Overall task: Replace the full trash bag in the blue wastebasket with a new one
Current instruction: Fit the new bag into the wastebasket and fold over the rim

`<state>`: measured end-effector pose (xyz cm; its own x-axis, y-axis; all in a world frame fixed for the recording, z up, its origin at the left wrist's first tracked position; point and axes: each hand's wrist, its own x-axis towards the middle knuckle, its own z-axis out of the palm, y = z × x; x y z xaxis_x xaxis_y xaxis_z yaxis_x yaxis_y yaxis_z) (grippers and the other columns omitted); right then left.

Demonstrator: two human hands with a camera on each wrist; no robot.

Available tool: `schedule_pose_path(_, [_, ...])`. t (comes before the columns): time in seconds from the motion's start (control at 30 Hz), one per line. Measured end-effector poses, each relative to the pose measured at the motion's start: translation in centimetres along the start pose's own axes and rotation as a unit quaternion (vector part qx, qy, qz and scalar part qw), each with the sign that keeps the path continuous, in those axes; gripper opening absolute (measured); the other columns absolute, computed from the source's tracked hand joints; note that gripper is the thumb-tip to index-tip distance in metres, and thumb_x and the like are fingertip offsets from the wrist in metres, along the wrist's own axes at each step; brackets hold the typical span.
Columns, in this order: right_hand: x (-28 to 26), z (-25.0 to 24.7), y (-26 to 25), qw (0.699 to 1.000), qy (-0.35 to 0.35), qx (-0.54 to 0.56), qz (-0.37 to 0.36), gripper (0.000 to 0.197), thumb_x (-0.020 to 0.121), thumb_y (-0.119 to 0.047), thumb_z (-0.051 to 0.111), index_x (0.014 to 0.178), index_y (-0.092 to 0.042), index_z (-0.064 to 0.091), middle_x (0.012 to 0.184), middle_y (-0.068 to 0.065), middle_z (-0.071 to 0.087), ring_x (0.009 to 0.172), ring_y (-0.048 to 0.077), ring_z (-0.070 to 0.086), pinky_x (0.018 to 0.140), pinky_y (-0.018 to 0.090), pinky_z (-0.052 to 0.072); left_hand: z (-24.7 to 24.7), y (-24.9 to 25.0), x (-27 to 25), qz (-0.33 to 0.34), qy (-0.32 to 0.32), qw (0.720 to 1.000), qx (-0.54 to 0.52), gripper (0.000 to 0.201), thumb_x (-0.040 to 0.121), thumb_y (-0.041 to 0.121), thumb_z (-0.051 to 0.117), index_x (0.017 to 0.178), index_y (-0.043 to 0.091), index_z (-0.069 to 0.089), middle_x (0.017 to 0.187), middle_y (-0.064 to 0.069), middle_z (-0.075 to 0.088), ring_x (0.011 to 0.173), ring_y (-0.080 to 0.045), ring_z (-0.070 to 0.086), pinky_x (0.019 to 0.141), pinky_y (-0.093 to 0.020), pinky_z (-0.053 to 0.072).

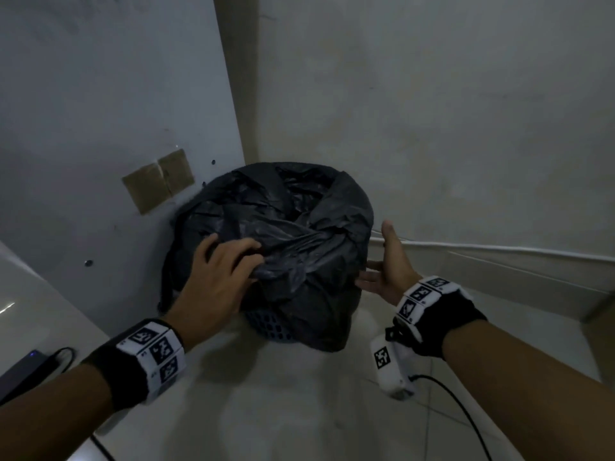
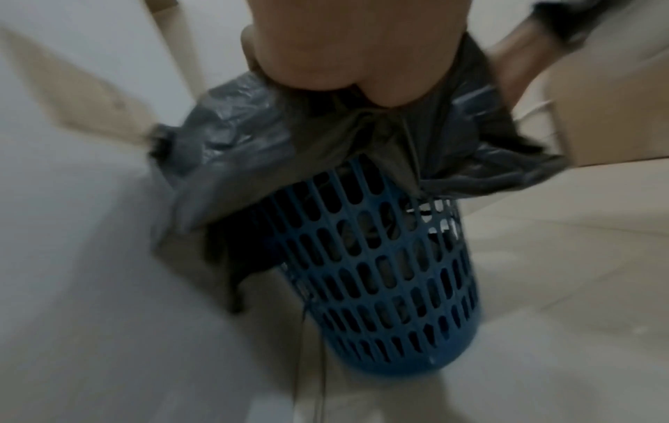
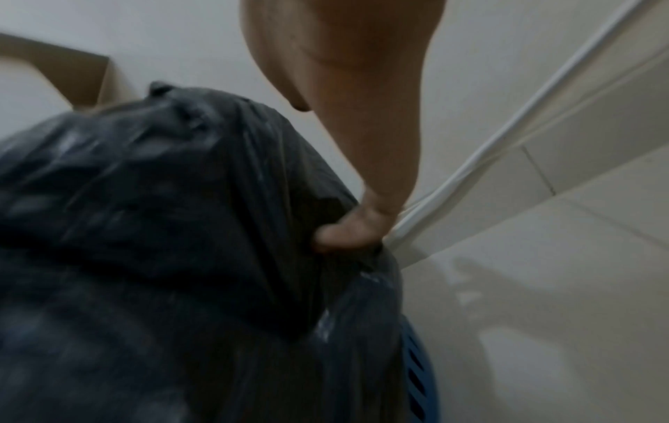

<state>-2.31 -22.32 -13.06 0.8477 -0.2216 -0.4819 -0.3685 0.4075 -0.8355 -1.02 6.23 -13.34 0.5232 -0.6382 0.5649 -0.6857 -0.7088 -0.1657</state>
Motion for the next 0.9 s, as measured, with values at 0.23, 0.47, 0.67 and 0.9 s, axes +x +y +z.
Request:
schedule_pose_path(0.23, [0.0, 1.4, -0.2, 1.000, 0.005, 0.026, -0.015, 0.037, 0.094, -0.058, 0.038, 0.099, -0.025, 0.054, 0.082, 0.008, 0.054, 0.054, 0.018, 0.041, 0.053, 0.026, 0.031, -1.1, -2.5, -0.9, -0.142, -0.002, 0.987, -0.075, 0.051, 0.074, 0.004, 0.042, 0.122, 0.018, 0.054, 0.138, -0.013, 0.047, 0.126, -0.032, 0.044, 0.107, -0.066, 0.024])
schedule_pose_path(0.47, [0.5, 3.0, -0.7, 0.996, 0.053, -0.023, -0.065, 0.018, 0.094, -0.014, 0.038, 0.081, -0.018, 0.050, 0.081, 0.010, 0.049, 0.066, 0.018, 0.045, 0.052, 0.025, 0.037, -1.4, 2.0, 0.6, -0.111, -0.063, 0.983, -0.130, 0.048, 0.096, 0.055, 0.025, 0.122, 0.026, 0.054, 0.120, 0.007, 0.057, 0.121, -0.015, 0.046, 0.114, -0.056, 0.011])
schedule_pose_path(0.67, [-0.3, 3.3, 0.0, 0.996, 0.080, -0.037, 0.032, 0.049, 0.096, -0.054, 0.037, 0.115, -0.013, 0.056, 0.096, 0.006, 0.057, 0.069, 0.020, 0.052, 0.048, 0.024, 0.046, -0.9, 1.5, 0.5, -0.114, -0.063, 0.986, -0.107, 0.058, 0.097, 0.059, 0.019, 0.114, 0.019, 0.057, 0.115, 0.001, 0.060, 0.116, -0.017, 0.048, 0.115, -0.055, 0.011])
schedule_pose_path(0.9, [-0.4, 2.5, 1.0, 0.987, 0.000, -0.078, 0.140, 0.040, 0.097, -0.041, 0.043, 0.071, -0.010, 0.048, 0.064, 0.008, 0.051, 0.055, 0.021, 0.049, 0.056, 0.027, 0.040, -0.4, 0.4, -0.2, -0.104, -0.072, 0.988, -0.084, 0.051, 0.101, 0.049, 0.017, 0.119, 0.018, 0.054, 0.130, -0.001, 0.055, 0.136, -0.019, 0.035, 0.115, -0.058, 0.010])
